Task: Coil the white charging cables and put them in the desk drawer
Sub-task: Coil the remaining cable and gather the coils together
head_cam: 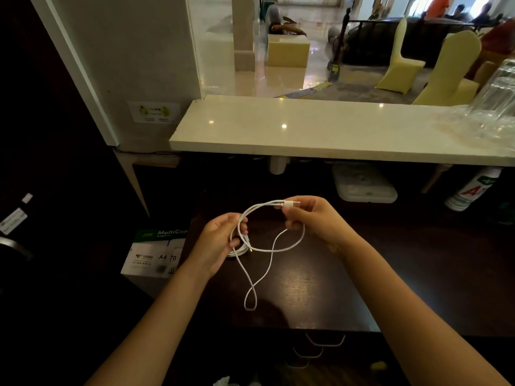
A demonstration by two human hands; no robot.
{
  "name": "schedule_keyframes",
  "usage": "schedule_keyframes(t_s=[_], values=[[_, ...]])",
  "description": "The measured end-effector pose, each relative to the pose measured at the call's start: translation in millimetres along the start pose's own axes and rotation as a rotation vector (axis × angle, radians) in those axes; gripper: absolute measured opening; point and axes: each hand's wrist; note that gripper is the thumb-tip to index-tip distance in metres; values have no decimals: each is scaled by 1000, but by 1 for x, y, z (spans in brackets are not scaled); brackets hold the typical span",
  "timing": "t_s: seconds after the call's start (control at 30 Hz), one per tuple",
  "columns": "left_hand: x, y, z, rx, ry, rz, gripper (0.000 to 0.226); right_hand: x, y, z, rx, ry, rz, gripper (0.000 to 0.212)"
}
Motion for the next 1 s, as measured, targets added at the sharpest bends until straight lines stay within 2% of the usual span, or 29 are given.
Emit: schedule_keyframes(t_s=[0.1,0.23,0.33,0.43,0.5,0.53,0.63,0.7,0.8,0.9,1.0], values=[[-2,2,-2,-90,-123,-51,20,-2,-2,-2,27,-28,-5,17],[17,6,2,-270,-308,-55,31,-4,0,-7,-121,93,24,24],[39,5,13,-378,-437,-31,24,-7,-1,-13,-193,169,54,26],[47,2,21,-433,-463,-73,16,-10,-3,-15,-181,224,42,24],[44,0,24,-421,-407,-89,13,-10,-6,-11,-144,197,20,28],[41,-1,25,-390,-345,-82,13,-8,-8,-9,-100,97,18,32],[35,-6,26,-262,22,-55,17,10,-16,-11,69,-458,64,50],[33,-9,21,-192,272,-29,26,30,-17,-2,85,-624,153,53],[31,-12,12,-163,421,10,38,47,-8,33,-71,-576,257,43],[31,-15,4,-142,508,41,35,48,-3,51,-242,-337,253,28],[35,-19,-6,-112,516,86,30,54,-1,49,-248,-182,177,26]])
Point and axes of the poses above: each hand's wrist, its own y-axis away from the middle knuckle, its own z-axis out of the palm, x = y × z, and after that the axes turned 12 degrees about -x, right-handed
